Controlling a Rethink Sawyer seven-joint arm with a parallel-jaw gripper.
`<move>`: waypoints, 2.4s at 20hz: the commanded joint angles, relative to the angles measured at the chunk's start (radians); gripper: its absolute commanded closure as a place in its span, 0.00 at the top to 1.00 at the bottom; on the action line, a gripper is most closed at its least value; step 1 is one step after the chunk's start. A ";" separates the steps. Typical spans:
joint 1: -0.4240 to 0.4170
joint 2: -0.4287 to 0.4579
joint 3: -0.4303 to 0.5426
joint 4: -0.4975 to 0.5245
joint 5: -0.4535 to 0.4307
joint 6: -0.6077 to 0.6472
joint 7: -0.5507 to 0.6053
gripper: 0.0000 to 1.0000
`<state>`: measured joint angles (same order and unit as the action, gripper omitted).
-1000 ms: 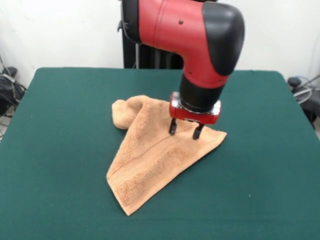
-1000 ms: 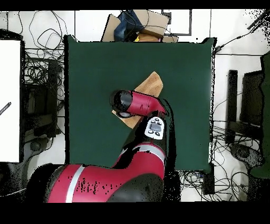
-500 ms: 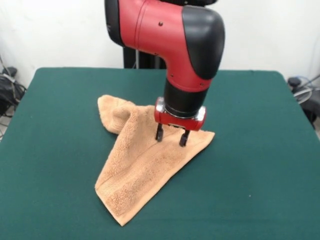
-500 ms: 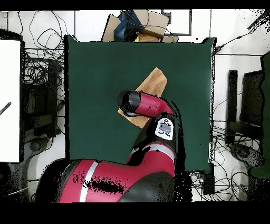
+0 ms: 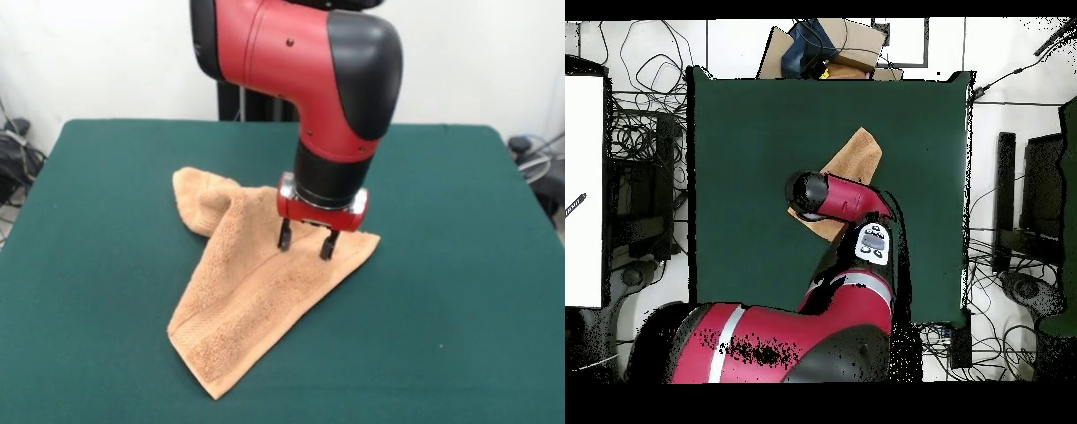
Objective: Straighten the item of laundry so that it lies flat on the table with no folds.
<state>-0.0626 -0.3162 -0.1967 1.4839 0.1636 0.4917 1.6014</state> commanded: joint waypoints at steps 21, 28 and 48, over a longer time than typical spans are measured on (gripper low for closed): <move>0.033 -0.030 0.108 0.124 0.035 -0.222 0.216 0.00; -0.006 -0.061 0.118 0.185 0.041 -0.237 0.226 0.00; -0.039 0.012 0.106 0.169 -0.006 -0.265 0.164 0.00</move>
<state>-0.0856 -0.3657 -0.1812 1.6268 0.1717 0.2803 1.6014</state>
